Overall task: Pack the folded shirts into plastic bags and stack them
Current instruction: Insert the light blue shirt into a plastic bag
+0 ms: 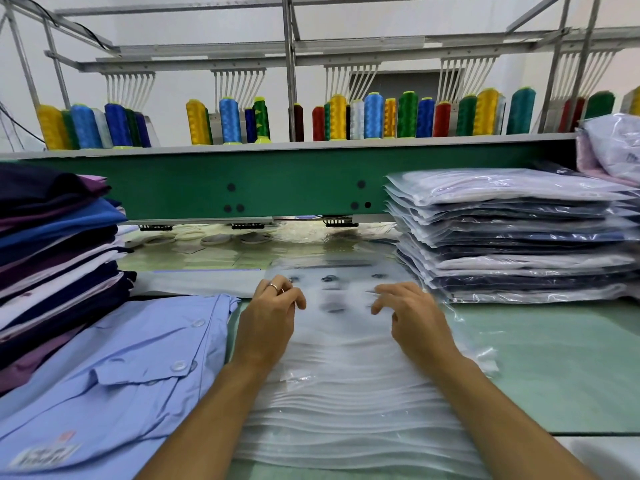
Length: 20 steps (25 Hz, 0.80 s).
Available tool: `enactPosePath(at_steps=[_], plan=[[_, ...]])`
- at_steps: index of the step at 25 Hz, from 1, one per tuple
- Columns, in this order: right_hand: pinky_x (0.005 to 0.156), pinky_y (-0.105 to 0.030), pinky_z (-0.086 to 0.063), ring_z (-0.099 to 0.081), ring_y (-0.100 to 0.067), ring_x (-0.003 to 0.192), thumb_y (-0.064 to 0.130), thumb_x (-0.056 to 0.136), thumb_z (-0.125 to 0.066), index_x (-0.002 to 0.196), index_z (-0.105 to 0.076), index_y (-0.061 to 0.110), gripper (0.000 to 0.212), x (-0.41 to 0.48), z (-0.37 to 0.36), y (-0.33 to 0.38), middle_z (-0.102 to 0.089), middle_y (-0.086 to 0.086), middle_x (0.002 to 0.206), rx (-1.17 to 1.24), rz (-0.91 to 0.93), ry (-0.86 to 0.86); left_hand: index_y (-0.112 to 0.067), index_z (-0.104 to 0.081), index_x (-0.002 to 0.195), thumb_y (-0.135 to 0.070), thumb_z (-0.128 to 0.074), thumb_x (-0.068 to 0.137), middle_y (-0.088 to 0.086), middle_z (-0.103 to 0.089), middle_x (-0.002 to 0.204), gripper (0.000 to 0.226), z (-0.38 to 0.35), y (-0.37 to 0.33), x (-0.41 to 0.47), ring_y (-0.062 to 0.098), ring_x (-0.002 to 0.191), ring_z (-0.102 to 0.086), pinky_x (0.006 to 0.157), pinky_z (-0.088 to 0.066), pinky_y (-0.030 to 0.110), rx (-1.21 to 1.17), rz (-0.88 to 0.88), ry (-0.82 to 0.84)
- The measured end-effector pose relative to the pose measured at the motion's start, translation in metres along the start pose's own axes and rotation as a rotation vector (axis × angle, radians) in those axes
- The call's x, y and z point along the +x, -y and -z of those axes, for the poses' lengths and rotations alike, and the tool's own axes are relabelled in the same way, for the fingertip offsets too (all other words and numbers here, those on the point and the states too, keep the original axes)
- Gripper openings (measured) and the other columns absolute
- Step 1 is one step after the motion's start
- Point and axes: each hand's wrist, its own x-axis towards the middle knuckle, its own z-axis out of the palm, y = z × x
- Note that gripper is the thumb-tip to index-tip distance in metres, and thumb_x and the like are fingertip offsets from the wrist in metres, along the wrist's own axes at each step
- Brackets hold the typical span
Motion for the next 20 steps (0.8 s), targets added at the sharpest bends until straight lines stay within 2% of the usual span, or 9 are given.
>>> enactPosePath(at_steps=[2, 3, 5, 7, 9, 12, 15, 18, 20], plan=[[0.104, -0.037, -0.042, -0.041, -0.017, 0.136, -0.021, 0.073, -0.046, 0.128, -0.068, 0.022, 0.073, -0.002, -0.005, -0.005, -0.055, 0.006, 0.146, -0.062, -0.107, 0.105, -0.026, -0.075, 0.096, -0.003, -0.063, 0.09, -0.013, -0.06, 0.102, 0.027, -0.004, 0.003, -0.001, 0.016, 0.1, -0.055, 0.058, -0.051, 0.034, 0.074, 0.003, 0.123], [0.109, -0.036, -0.039, -0.034, -0.016, 0.141, -0.021, 0.073, -0.044, 0.139, -0.06, 0.023, 0.081, -0.004, -0.006, -0.006, -0.048, 0.006, 0.153, -0.059, -0.155, 0.137, -0.031, -0.074, 0.108, -0.006, -0.061, 0.09, -0.015, -0.059, 0.113, 0.033, -0.007, 0.006, -0.002, 0.014, 0.109, -0.052, 0.068, -0.054, 0.035, 0.113, 0.014, 0.209], [0.116, -0.034, -0.03, -0.023, -0.017, 0.148, -0.022, 0.074, -0.04, 0.151, -0.045, 0.021, 0.089, -0.005, -0.006, -0.007, -0.036, 0.002, 0.161, -0.019, -0.222, 0.151, -0.036, -0.064, 0.131, -0.009, -0.057, 0.089, -0.018, -0.053, 0.139, 0.05, -0.011, 0.01, -0.003, 0.014, 0.123, -0.044, 0.092, -0.049, 0.032, 0.159, 0.042, 0.356], [0.122, -0.032, -0.018, -0.012, -0.017, 0.154, -0.023, 0.078, -0.037, 0.157, -0.033, 0.018, 0.089, -0.005, -0.005, -0.004, -0.021, 0.0, 0.167, 0.011, -0.274, 0.169, -0.033, -0.053, 0.143, -0.008, -0.053, 0.088, -0.017, -0.042, 0.155, 0.06, -0.011, 0.011, -0.003, 0.016, 0.128, -0.039, 0.103, -0.041, 0.031, 0.19, 0.051, 0.403], [0.123, -0.032, -0.01, -0.002, -0.015, 0.156, -0.021, 0.082, -0.034, 0.16, -0.025, 0.017, 0.087, -0.006, -0.005, -0.003, -0.007, 0.002, 0.17, 0.043, -0.321, 0.193, -0.028, -0.042, 0.15, -0.007, -0.05, 0.088, -0.015, -0.029, 0.163, 0.067, -0.01, 0.009, -0.003, 0.019, 0.129, -0.036, 0.102, -0.041, 0.03, 0.222, 0.057, 0.408], [0.122, -0.035, -0.017, -0.001, -0.011, 0.155, -0.018, 0.085, -0.03, 0.161, -0.014, 0.019, 0.087, -0.006, -0.003, 0.001, 0.003, 0.008, 0.17, 0.105, -0.38, 0.161, -0.024, -0.021, 0.159, -0.006, -0.047, 0.087, -0.015, -0.007, 0.168, 0.078, -0.008, 0.002, -0.003, 0.02, 0.128, -0.034, 0.091, -0.042, 0.029, 0.269, 0.083, 0.358], [0.118, -0.037, -0.028, -0.018, -0.022, 0.15, -0.017, 0.084, -0.033, 0.161, -0.014, 0.012, 0.085, -0.004, -0.002, 0.007, -0.011, 0.0, 0.169, 0.024, -0.376, -0.005, -0.023, -0.014, 0.16, -0.01, -0.047, 0.089, -0.013, 0.0, 0.169, 0.08, -0.007, -0.005, -0.001, 0.021, 0.128, -0.036, 0.09, -0.042, 0.03, 0.348, 0.075, 0.283], [0.109, -0.038, -0.038, -0.035, -0.027, 0.134, -0.014, 0.083, -0.041, 0.151, -0.037, 0.002, 0.07, -0.004, -0.002, 0.005, -0.037, -0.011, 0.154, -0.096, -0.372, -0.047, -0.029, -0.043, 0.15, -0.008, -0.049, 0.088, -0.012, -0.027, 0.164, 0.065, -0.003, -0.004, -0.001, 0.021, 0.128, -0.041, 0.087, -0.048, 0.036, 0.366, 0.133, 0.269], [0.092, -0.036, -0.045, -0.045, -0.026, 0.116, -0.009, 0.084, -0.046, 0.129, -0.058, 0.003, 0.048, -0.003, 0.0, 0.003, -0.05, -0.009, 0.129, -0.129, -0.402, -0.024, -0.036, -0.062, 0.132, -0.007, -0.05, 0.089, -0.014, -0.045, 0.149, 0.053, 0.0, 0.0, -0.001, 0.019, 0.124, -0.046, 0.078, -0.05, 0.036, 0.372, 0.205, 0.262]])
